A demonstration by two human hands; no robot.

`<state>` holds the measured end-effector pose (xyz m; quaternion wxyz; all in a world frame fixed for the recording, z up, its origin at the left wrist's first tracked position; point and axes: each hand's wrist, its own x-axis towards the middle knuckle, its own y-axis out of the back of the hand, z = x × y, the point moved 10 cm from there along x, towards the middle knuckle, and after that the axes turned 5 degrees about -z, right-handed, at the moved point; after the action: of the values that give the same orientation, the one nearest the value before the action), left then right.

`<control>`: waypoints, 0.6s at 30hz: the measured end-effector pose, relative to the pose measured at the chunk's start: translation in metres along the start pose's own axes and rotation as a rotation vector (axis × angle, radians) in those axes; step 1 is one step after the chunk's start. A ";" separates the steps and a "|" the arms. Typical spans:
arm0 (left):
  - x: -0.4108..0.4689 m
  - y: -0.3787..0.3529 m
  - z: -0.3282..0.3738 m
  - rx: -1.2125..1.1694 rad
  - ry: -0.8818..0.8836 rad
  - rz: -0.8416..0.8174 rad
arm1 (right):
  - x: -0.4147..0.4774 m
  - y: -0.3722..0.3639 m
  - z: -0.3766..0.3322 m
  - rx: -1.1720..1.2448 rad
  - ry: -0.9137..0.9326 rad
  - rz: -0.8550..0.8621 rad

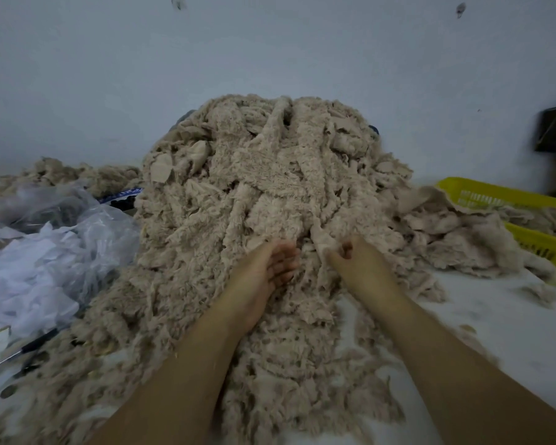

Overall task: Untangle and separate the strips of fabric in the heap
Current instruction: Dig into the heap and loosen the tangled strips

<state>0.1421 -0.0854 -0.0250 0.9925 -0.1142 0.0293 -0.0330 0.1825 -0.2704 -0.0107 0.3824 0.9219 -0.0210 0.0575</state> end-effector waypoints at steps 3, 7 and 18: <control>0.001 -0.003 -0.002 0.010 0.022 -0.005 | -0.008 -0.004 -0.019 0.016 0.150 -0.007; -0.001 -0.012 -0.003 -0.030 0.037 -0.094 | -0.033 0.000 -0.071 0.253 0.452 -0.005; 0.000 -0.001 0.005 -0.241 0.001 -0.061 | -0.049 -0.027 -0.087 0.350 0.550 -0.205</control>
<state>0.1422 -0.0850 -0.0202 0.9701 -0.2335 0.0300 -0.0596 0.1286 -0.1899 0.0248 0.2134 0.9209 0.1861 0.2680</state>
